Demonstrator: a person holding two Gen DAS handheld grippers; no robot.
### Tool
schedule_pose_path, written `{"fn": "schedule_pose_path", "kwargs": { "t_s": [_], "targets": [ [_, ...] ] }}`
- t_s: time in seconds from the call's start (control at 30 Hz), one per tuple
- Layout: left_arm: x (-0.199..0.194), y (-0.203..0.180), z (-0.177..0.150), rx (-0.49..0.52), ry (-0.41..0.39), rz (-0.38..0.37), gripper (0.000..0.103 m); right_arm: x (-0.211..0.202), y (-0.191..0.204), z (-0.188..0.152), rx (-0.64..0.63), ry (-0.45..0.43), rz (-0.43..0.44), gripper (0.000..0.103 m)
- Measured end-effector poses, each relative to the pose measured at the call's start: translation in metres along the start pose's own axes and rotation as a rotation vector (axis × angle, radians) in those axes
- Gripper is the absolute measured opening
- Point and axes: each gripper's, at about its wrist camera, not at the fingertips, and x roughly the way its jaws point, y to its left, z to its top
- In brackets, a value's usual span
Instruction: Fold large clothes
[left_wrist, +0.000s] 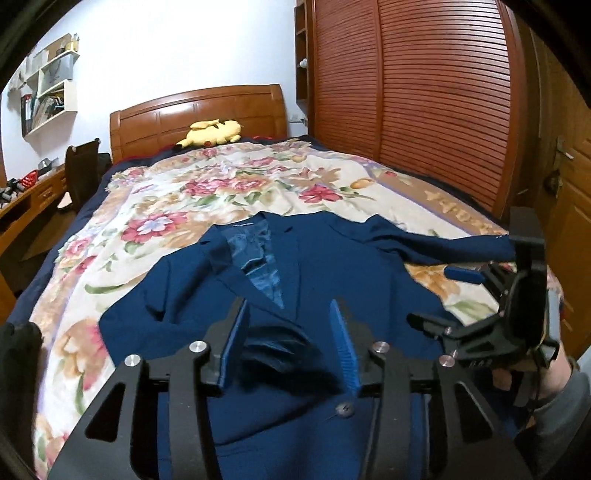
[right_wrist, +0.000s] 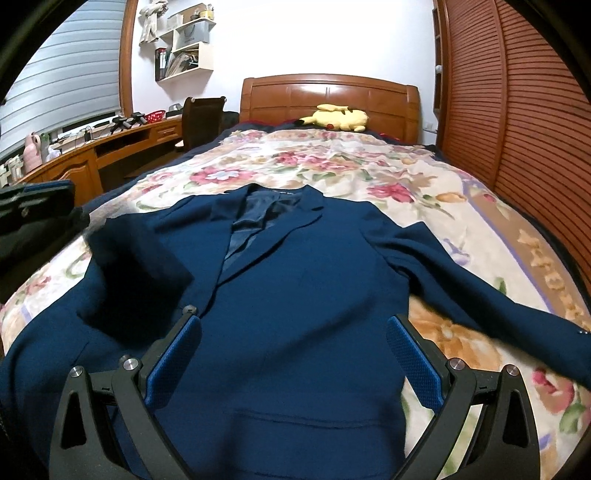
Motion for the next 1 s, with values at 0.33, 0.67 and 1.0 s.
{"fn": "schedule_pose_path", "kwargs": {
  "t_s": [0.33,0.67,1.0],
  "targets": [
    [0.005,0.044,-0.054,-0.095,0.014,0.047,0.078,0.009,0.010,0.004,-0.008,0.008,0.076,0.097],
    [0.006,0.083,-0.091,-0.165,0.032,0.095,0.078,0.022,0.044,0.006,-0.095,0.038,0.203,0.071],
    [-0.003,0.109,-0.105,-0.174,0.019,0.111,0.078,0.035,0.070,-0.001,-0.201,0.094,0.293,0.068]
  ]
}}
